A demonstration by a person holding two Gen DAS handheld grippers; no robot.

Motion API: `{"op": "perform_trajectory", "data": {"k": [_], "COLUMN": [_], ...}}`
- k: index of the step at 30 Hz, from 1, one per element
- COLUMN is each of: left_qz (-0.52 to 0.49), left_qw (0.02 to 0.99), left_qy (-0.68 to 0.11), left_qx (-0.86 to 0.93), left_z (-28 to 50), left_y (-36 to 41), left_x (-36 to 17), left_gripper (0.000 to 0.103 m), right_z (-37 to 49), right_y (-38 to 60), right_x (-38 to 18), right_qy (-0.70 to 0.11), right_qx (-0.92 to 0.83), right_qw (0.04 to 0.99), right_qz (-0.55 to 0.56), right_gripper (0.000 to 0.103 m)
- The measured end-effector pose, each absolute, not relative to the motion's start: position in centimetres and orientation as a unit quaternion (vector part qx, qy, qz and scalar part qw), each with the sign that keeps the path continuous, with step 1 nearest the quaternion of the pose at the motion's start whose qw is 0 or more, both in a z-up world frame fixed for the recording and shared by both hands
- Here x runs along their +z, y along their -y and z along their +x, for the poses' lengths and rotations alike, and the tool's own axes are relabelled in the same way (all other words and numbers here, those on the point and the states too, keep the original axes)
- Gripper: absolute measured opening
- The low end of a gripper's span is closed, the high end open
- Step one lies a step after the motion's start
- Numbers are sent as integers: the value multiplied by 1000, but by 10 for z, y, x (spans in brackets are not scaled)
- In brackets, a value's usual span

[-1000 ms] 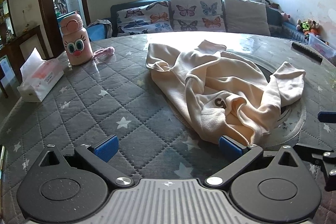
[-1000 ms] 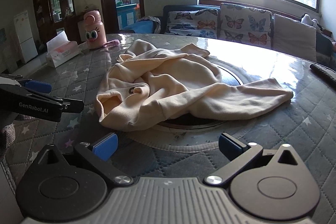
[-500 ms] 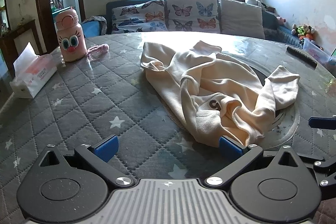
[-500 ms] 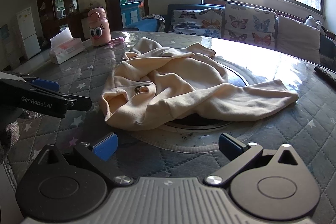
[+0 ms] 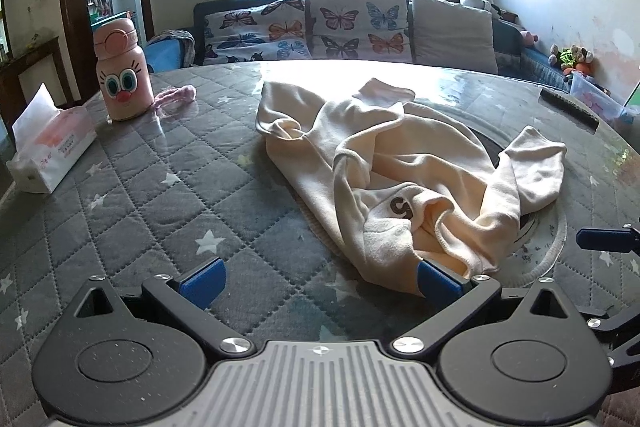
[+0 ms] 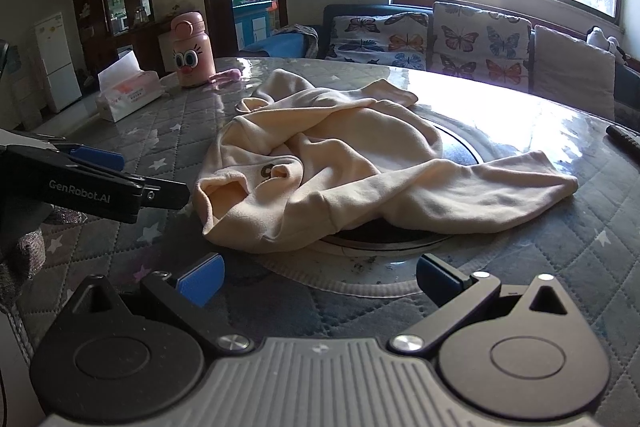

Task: Fold clothes

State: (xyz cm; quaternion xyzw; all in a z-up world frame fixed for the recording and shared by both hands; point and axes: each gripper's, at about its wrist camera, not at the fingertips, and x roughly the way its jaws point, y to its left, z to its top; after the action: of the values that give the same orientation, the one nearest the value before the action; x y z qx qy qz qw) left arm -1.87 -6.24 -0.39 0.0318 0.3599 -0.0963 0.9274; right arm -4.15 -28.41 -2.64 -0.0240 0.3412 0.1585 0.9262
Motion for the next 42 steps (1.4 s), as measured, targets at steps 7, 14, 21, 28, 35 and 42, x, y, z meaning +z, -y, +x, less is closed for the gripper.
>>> {"op": "perform_trajectory", "data": {"k": [7,14,21,28,35,42], "left_qz": [48,55,64,91,104,119], "left_qw": [926,928,931,933,929,922], "left_qy": [-361,-356,-346,-334,-329,-333], "left_qx": [-96,-95,-96,-104,-133,-158], "left_z": [-13,-3,15,41,63,87], "left_y": [68,69,71,86,103,119], "left_x": [-4,2,12,17,15,10], "left_gripper": [103,103,103,103,95,84], "right_z": [-37,-30,-19,6,39,69], "right_y": [282,285,293,311,334,349], "right_x": [-26,-22,-14,-6,-6,-19], "right_qy": [-342,-343,-337,-330,-337,-366], "right_qx": [161,160,158,125,97,87], "right_qw": [925,925,928,935,935,923], "right_qz": [-25,-19,-7,6,44,84], "right_gripper": [103,103,103,103,94,80]}}
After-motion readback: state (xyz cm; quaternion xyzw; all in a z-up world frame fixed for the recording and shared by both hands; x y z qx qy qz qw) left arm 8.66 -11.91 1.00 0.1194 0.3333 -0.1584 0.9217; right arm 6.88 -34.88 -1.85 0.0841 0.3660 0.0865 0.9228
